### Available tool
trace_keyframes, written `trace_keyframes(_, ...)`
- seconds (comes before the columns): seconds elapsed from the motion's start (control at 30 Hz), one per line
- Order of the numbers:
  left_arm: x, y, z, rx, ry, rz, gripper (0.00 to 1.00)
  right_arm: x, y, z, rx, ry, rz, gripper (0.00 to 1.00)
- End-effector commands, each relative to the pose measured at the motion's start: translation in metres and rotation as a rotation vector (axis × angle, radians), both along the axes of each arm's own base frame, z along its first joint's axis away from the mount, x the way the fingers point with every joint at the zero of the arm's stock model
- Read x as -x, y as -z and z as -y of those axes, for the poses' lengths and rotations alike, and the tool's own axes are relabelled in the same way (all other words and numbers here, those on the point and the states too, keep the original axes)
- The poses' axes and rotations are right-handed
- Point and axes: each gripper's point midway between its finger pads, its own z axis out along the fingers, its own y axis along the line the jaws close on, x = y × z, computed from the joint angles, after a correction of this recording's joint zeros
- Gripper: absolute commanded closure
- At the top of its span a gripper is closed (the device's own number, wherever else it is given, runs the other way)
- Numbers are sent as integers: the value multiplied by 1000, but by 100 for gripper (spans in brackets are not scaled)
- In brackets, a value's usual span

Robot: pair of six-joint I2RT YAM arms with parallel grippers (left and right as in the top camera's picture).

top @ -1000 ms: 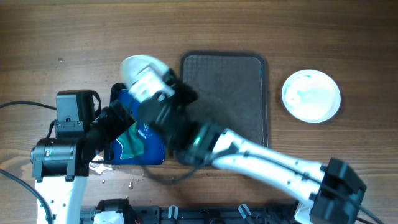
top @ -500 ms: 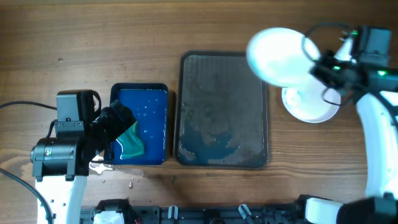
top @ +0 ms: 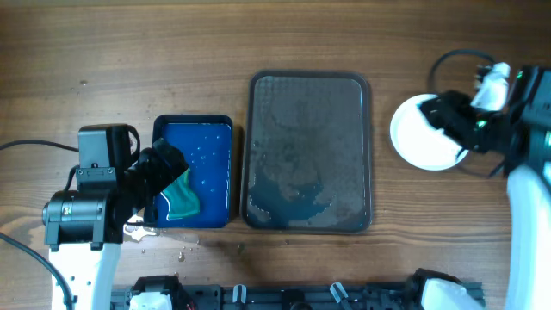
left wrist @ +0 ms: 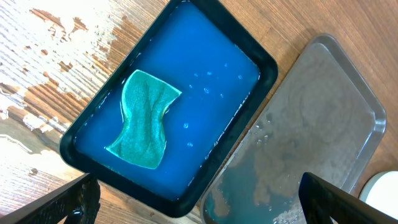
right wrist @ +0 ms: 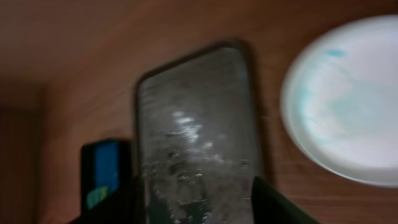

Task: Clean dirty plates on tray and stack at the side

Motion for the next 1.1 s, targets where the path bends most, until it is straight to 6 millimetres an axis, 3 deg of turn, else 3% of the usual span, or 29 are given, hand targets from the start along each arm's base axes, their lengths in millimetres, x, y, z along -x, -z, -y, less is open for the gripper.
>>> trace_keyframes(0.0,-2,-4,1,3,14,13,0,49,-63,-71,-2,-289,254,0)
trace_keyframes(0.07,-2,-4,1,3,14,13,0,80,-86,-93,-37,-348,324,0)
trace_keyframes(0.13,-2,-4,1,3,14,13,0,96,-98,-97,-166,-259,272,0)
trace_keyframes(0.2,-2,-4,1,3,14,13,0,102,-100,-97,-277,-164,187,0)
trace_keyframes(0.4,-2,-4,1,3,14,13,0,104,-87,-93,-229,-160,148,0)
trace_keyframes(0.53,-2,-4,1,3,14,13,0,100,-75,-75,43,-229,276,0)
trace_keyframes(0.67,-2,-4,1,3,14,13,0,96,-73,-59,260,-243,583,0)
trace_keyframes(0.77,-2,-4,1,3,14,13,0,103,-39,-59,279,-226,747,0)
trace_keyframes(0.9,-2,-4,1,3,14,13,0,110,25,-58,283,-208,850,0)
trace_keyframes(1.07,-2,-4,1,3,13,13,0,96,67,-58,285,-196,889,0)
